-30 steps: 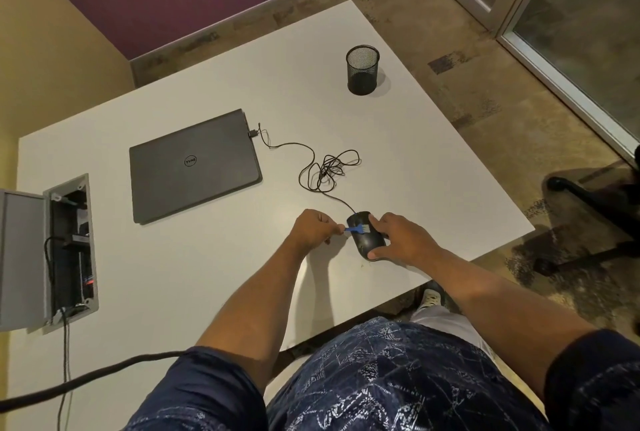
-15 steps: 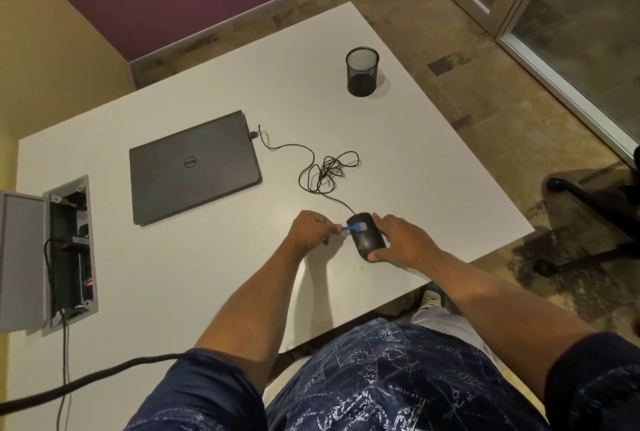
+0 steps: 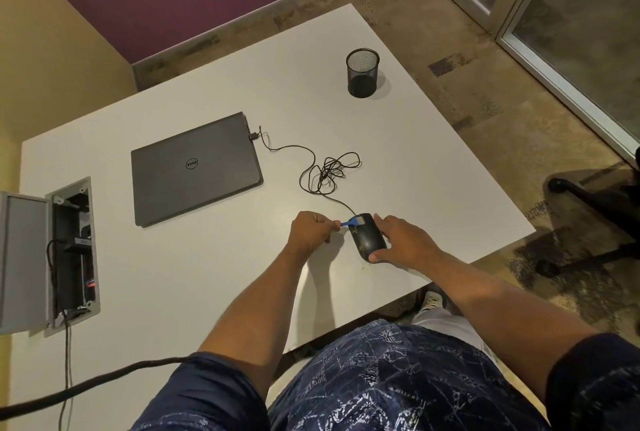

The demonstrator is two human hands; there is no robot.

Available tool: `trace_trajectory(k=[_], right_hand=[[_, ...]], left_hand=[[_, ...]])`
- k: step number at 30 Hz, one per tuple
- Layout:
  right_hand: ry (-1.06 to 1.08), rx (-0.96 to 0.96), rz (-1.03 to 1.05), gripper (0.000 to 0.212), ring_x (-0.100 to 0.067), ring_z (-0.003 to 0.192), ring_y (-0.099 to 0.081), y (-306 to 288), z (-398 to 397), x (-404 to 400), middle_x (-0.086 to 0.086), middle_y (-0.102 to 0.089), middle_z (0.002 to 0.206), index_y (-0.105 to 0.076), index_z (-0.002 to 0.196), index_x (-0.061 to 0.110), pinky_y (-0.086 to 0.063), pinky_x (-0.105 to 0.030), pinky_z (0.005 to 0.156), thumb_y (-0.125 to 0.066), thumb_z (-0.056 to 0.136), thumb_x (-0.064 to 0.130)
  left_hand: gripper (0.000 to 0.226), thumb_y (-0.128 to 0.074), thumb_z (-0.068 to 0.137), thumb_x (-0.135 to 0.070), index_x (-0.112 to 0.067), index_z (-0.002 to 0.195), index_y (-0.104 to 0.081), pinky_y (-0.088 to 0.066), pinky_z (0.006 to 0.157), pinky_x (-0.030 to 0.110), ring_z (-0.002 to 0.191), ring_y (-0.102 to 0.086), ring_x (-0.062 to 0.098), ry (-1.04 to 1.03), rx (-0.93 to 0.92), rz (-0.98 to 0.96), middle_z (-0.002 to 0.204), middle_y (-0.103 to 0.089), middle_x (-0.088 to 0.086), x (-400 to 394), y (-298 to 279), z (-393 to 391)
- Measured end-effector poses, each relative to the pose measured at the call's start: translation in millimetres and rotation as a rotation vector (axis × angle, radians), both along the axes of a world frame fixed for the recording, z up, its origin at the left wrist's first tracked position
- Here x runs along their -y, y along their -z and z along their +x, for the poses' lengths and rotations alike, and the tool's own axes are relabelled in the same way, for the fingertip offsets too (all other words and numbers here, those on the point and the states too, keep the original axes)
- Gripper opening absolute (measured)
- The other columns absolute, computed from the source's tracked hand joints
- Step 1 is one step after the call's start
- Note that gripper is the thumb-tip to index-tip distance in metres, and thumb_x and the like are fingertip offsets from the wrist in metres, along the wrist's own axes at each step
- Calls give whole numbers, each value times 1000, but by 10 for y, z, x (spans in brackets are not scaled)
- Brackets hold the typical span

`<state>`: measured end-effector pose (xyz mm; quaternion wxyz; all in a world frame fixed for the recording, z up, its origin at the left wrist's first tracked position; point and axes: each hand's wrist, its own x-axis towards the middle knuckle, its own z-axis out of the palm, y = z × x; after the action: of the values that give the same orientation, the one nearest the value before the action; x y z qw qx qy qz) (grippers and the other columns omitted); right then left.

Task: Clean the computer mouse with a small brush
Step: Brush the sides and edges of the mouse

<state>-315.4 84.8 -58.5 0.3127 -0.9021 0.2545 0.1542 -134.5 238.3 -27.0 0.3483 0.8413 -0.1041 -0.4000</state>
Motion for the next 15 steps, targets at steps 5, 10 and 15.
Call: trace_trajectory(k=[5, 10, 15], right_hand=[[-1, -3, -6, 106, -20, 117, -56, -5, -1, -5, -1, -55, 135, -22, 159, 23, -50, -35, 89, -76, 74, 60], [16, 13, 0, 102, -16, 106, -56, -5, -6, -15, 0, -59, 128, -26, 156, 27, -44, -29, 78, -76, 73, 60], [10, 10, 13, 104, -19, 110, -56, 9, -12, -8, 0, -57, 129, -25, 158, 25, -48, -31, 83, -76, 74, 61]], left_hand=[[21, -80, 85, -23, -3, 81, -81, -47, 62, 23, 61, -58, 17, -142, -15, 1, 60, -68, 7, -36, 22, 38], [25, -84, 83, -21, 3, 84, -79, -37, 43, 17, 49, -55, 13, -61, -168, 45, 62, -65, 6, -111, -7, 2], [23, -80, 84, -22, -2, 75, -73, -45, 60, 24, 59, -57, 20, -67, -80, 198, 66, -66, 10, -184, 21, 62]])
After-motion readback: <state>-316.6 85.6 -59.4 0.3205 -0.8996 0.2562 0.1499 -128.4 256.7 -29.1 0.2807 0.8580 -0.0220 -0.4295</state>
